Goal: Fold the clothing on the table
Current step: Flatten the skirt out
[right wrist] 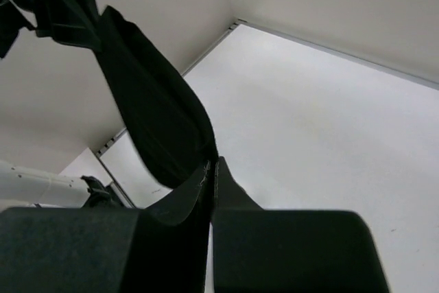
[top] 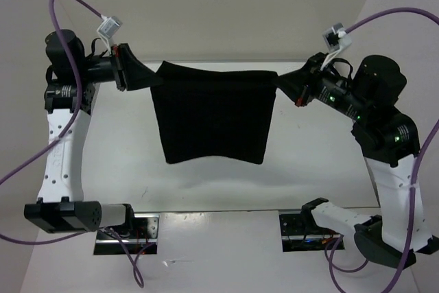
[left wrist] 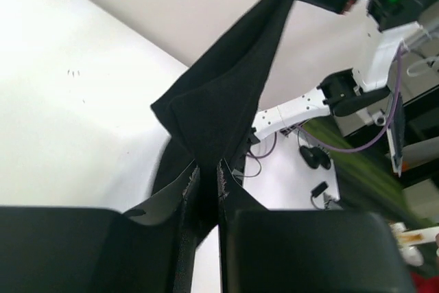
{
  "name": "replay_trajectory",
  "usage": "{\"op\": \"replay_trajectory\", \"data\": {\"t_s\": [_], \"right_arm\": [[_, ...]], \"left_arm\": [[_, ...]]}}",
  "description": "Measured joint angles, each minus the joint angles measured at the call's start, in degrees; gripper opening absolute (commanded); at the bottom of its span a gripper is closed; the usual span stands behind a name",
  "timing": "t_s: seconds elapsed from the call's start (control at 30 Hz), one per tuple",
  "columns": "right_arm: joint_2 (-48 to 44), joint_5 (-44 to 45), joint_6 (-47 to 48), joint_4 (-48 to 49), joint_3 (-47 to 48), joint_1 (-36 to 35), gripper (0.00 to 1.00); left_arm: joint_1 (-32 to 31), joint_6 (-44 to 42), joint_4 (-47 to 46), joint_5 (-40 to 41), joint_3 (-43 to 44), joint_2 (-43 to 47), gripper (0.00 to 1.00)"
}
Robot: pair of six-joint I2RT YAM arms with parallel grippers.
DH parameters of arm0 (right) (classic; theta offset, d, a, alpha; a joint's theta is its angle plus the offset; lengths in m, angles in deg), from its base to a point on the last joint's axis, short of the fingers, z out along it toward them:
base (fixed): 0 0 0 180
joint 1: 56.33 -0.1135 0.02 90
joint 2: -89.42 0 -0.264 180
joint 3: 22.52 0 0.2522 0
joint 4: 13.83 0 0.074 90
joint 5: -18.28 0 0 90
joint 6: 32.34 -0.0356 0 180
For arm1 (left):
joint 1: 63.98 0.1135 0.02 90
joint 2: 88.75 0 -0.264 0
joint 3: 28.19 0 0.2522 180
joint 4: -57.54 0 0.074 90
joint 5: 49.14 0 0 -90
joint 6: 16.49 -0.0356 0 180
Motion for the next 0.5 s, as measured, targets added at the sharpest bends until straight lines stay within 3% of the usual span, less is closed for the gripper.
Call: {"op": "replay_trajectory", "data": {"t_s": [0.13, 0.2, 0.33, 0.5], "right_arm": [[-2.2, -1.2, -1.0, 1.8, -6.8, 1.6, 0.00], [-0.3, -1.5, -1.1, 2.6, -10.2, 2.7, 0.00], [13.5, -0.6, -0.3, 3.9, -11.2, 5.0, 0.00], [37.2, 7.1, 0.5, 3.0, -4.1, 6.7, 0.00]], "left_arm": [[-0.1, 1.9, -3.9, 0.4, -3.2, 3.0, 0.16], [-0.2, 3.1, -5.3, 1.7, -4.2, 0.3, 0.14], [-2.5, 3.0, -5.5, 6.3, 0.9, -16.8, 0.13], [-4.7, 3.1, 0.7, 12.7, 13.8, -43.8, 0.14]]}}
